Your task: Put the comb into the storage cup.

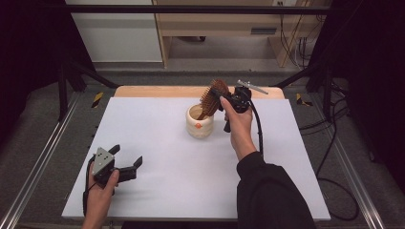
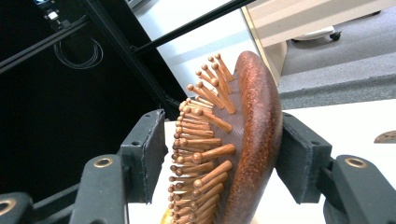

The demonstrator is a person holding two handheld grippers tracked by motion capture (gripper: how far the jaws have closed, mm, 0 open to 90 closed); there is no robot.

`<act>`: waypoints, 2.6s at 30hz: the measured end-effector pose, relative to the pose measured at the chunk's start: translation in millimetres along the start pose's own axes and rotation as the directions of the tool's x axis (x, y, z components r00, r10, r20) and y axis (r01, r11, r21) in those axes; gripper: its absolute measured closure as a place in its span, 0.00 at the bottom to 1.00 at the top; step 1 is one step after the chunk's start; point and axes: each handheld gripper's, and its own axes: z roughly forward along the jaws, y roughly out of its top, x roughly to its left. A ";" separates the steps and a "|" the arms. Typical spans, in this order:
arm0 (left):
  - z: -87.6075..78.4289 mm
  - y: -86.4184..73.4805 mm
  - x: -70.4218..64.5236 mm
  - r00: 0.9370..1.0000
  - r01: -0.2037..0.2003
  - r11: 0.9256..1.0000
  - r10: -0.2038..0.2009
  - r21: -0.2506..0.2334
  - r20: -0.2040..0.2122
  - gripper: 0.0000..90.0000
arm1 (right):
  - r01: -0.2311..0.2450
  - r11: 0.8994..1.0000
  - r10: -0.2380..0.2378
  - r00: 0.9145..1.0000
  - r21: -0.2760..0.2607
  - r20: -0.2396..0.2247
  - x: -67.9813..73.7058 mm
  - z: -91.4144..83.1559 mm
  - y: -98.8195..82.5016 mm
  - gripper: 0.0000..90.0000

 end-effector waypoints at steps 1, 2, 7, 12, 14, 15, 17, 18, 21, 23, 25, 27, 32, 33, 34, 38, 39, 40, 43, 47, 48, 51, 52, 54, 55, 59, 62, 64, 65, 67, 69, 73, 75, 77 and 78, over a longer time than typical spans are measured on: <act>0.0 0.0 -0.2 1.000 -0.001 1.000 0.001 0.001 0.000 0.03 | 0.001 1.000 -0.001 1.000 0.000 0.000 0.0 -0.2 0.2 0.43; 0.1 0.0 -0.3 1.000 -0.002 1.000 0.002 0.001 -0.001 0.03 | 0.000 1.000 0.000 1.000 0.000 -0.001 0.3 -0.4 0.4 0.42; 0.1 -0.1 -0.3 1.000 0.000 1.000 0.000 0.000 0.000 0.03 | -0.002 1.000 0.002 1.000 0.002 -0.002 0.1 -1.3 1.2 0.42; -0.1 0.0 0.1 1.000 0.000 1.000 0.000 -0.001 -0.001 0.03 | 0.000 1.000 0.000 1.000 0.002 -0.001 0.3 -1.3 1.5 0.40; -0.2 0.0 0.1 1.000 0.002 1.000 -0.002 -0.001 -0.001 0.03 | 0.002 1.000 -0.002 1.000 0.003 -0.001 0.5 -1.3 1.4 0.39; -0.1 0.0 0.1 1.000 0.001 1.000 -0.001 -0.001 -0.001 0.03 | 0.003 1.000 -0.003 1.000 0.004 -0.001 0.7 -1.3 1.5 0.39; -0.1 0.0 0.1 1.000 0.002 1.000 -0.002 -0.001 -0.001 0.03 | 0.001 1.000 -0.001 1.000 0.004 0.000 1.1 -1.5 1.7 0.38; -0.1 0.0 0.1 1.000 0.002 1.000 -0.002 -0.001 -0.001 0.03 | 0.006 1.000 -0.006 1.000 -0.001 0.002 0.9 -1.3 1.6 0.38; -0.3 0.0 0.2 1.000 0.003 1.000 -0.003 -0.001 -0.001 0.03 | 0.010 1.000 -0.010 1.000 -0.001 0.004 0.9 -1.7 2.1 0.37; -0.4 0.0 0.4 1.000 0.004 1.000 -0.004 -0.002 -0.002 0.03 | 0.015 1.000 -0.015 1.000 0.002 0.005 1.8 -2.1 2.1 0.35; -0.4 0.0 0.6 1.000 0.004 1.000 -0.004 -0.002 -0.002 0.03 | 0.032 0.999 -0.032 0.999 0.004 0.008 2.5 -2.2 1.9 0.34; -0.4 0.0 0.6 1.000 0.004 1.000 -0.004 -0.001 -0.002 0.03 | 0.041 0.999 -0.041 0.999 0.007 0.010 3.2 -2.5 1.9 0.32; -0.4 0.0 0.6 1.000 0.004 1.000 -0.004 -0.001 -0.002 0.03 | 0.063 0.998 -0.063 0.998 0.006 0.026 4.6 -3.0 2.5 0.28; -0.4 0.0 0.6 1.000 0.004 1.000 -0.004 -0.001 -0.002 0.03 | 0.067 0.998 -0.067 0.997 0.004 0.030 4.9 -3.1 2.6 0.27; -0.4 0.0 0.6 1.000 0.004 1.000 -0.004 -0.001 -0.002 0.03 | 0.074 0.997 -0.074 0.997 0.004 0.033 5.1 -3.3 2.6 0.27; -0.4 0.0 0.6 1.000 0.005 1.000 -0.005 -0.002 -0.002 0.03 | 0.093 0.996 -0.094 0.995 0.005 0.045 5.9 -4.2 2.7 0.24; -0.4 0.0 0.6 1.000 0.004 1.000 -0.004 -0.001 -0.002 0.03 | 0.102 0.995 -0.102 0.994 0.006 0.047 6.2 -4.6 3.0 0.24; -0.4 -0.1 0.6 1.000 0.005 1.000 -0.005 -0.001 -0.002 0.03 | 0.108 0.994 -0.108 0.993 0.005 0.049 6.4 -5.0 3.2 0.23; -0.2 -0.2 0.5 1.000 0.006 1.000 -0.006 -0.002 -0.003 0.03 | 0.119 0.993 -0.120 0.992 0.008 0.051 6.7 -6.7 4.0 0.22; -0.1 0.0 0.4 1.000 0.005 1.000 -0.005 -0.003 -0.002 0.03 | 0.142 0.990 -0.143 0.988 0.023 0.063 7.1 -8.6 5.5 0.20; -0.2 0.0 0.4 1.000 0.007 1.000 -0.007 -0.004 -0.002 0.03 | 0.151 0.988 -0.152 0.986 0.025 0.065 7.1 -9.0 5.7 0.20; -0.4 0.0 1.0 1.000 0.007 1.000 -0.007 -0.004 -0.002 0.03 | 0.154 0.988 -0.155 0.986 0.022 0.061 7.5 -11.2 6.9 0.18; -0.4 0.0 1.0 1.000 0.007 1.000 -0.007 -0.004 -0.001 0.03 | 0.156 0.988 -0.157 0.986 0.019 0.061 7.8 -12.1 7.4 0.17; -0.4 0.1 0.8 1.000 0.006 1.000 -0.006 -0.004 -0.002 0.03 | 0.166 0.986 -0.167 0.984 0.013 0.059 8.3 -13.7 8.2 0.16; -0.4 0.1 0.7 1.000 0.006 1.000 -0.006 -0.005 -0.002 0.03 | 0.171 0.985 -0.171 0.984 0.009 0.058 8.4 -14.8 8.7 0.15; -0.2 0.0 0.9 1.000 0.006 1.000 -0.006 -0.004 -0.003 0.03 | 0.191 0.982 -0.190 0.980 -0.007 0.053 9.6 -19.3 10.5 0.12; -0.6 0.2 1.3 1.000 0.004 1.000 -0.004 -0.003 -0.003 0.03 | 0.198 0.980 -0.197 0.979 -0.019 0.049 10.5 -22.3 12.1 0.09; -0.8 0.2 1.4 1.000 0.005 1.000 -0.005 -0.004 -0.004 0.03 | 0.199 0.980 -0.198 0.979 -0.023 0.054 10.9 -23.6 12.7 0.08; -0.8 0.1 1.6 1.000 0.005 1.000 -0.005 -0.003 -0.004 0.03 | 0.201 0.979 -0.199 0.978 -0.023 0.054 10.8 -24.2 12.9 0.07; -0.9 0.2 1.7 1.000 0.005 1.000 -0.005 -0.004 -0.004 0.03 | 0.199 0.980 -0.197 0.979 -0.025 0.057 11.3 -25.2 13.4 0.06; -0.9 0.2 1.7 1.000 0.006 1.000 -0.006 -0.004 -0.004 0.03 | 0.204 0.978 -0.202 0.978 -0.032 0.060 11.8 -26.8 14.2 0.06; -0.6 0.2 2.0 1.000 0.013 1.000 -0.013 -0.009 -0.005 0.03 | 0.210 0.977 -0.208 0.976 -0.040 0.060 12.6 -30.9 16.1 0.06; -1.3 0.5 2.2 1.000 0.016 1.000 -0.016 -0.012 -0.005 0.02 | 0.213 0.976 -0.210 0.976 -0.043 0.062 13.2 -33.0 17.6 0.06; -1.8 1.2 2.4 1.000 0.011 1.000 -0.011 -0.018 -0.005 0.02 | 0.215 0.975 -0.211 0.975 -0.054 0.067 13.8 -35.6 19.6 0.07; -1.8 1.2 2.6 1.000 0.011 1.000 -0.011 -0.018 -0.005 0.02 | 0.211 0.976 -0.207 0.976 -0.054 0.067 14.4 -37.2 20.6 0.07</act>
